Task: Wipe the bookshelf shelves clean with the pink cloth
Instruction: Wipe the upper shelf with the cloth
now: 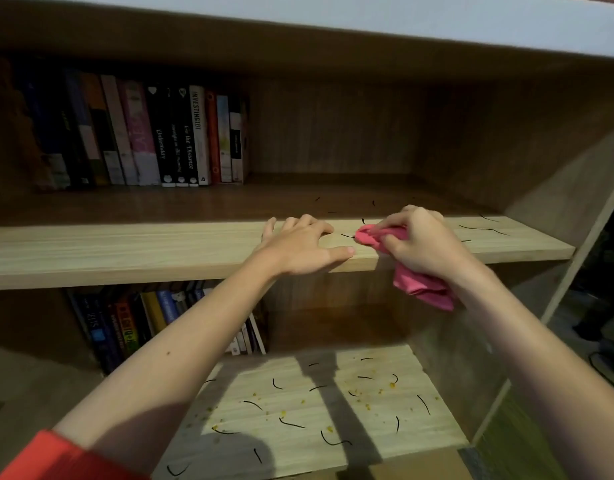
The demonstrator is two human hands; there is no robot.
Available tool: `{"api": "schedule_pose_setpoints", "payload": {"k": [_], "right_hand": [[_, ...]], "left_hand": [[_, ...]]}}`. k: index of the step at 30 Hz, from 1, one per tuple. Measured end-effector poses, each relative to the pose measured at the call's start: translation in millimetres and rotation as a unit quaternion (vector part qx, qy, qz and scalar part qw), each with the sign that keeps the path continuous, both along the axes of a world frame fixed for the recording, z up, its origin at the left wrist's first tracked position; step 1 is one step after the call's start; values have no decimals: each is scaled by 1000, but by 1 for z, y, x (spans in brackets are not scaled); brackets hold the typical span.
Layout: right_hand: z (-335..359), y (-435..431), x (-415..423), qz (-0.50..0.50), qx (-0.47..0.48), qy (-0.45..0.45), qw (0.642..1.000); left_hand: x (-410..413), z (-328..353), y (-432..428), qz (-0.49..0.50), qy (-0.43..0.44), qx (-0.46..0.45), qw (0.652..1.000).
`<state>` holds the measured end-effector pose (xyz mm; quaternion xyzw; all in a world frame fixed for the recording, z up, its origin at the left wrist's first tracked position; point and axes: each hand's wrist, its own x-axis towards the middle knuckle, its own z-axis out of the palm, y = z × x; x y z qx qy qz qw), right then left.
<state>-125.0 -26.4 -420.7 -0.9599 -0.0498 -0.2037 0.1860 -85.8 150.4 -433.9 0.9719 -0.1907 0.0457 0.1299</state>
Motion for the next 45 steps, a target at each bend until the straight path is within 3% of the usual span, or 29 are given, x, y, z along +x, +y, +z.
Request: {"api": "schedule_pose_setpoints", "payload": {"k": [4,9,14,17,24,29,35,39,45], "right_hand": [[1,-18,1,-48,9,6,999],[-3,5,-7,3,-39,8,999],[1,-10,-7,-53,-30,-1,998],[-5,1,-9,-27,-54,1,998],[-4,-4,5,-62,-19,-12,998],[-3,25,7,32,-41,9,999],[4,19,10,3,-50,8,999],[1,30,14,58,-48,23,997],[6,26,19,28,-67,9,997]], "left_hand": [[2,0,2,-8,13,-4,1000],[3,4,-3,6,19,-6,1000],[4,4,-3,-2,8,-15,1000],[3,0,-2,0,-10,-11,1000],[2,2,-1,-1,2,-19,1000],[-1,4,0,-6,22,-59,998],[3,15,8,-7,95,-63,993],[3,12,7,-7,83,-57,995],[3,9,8,-7,69,-66,995]]}}
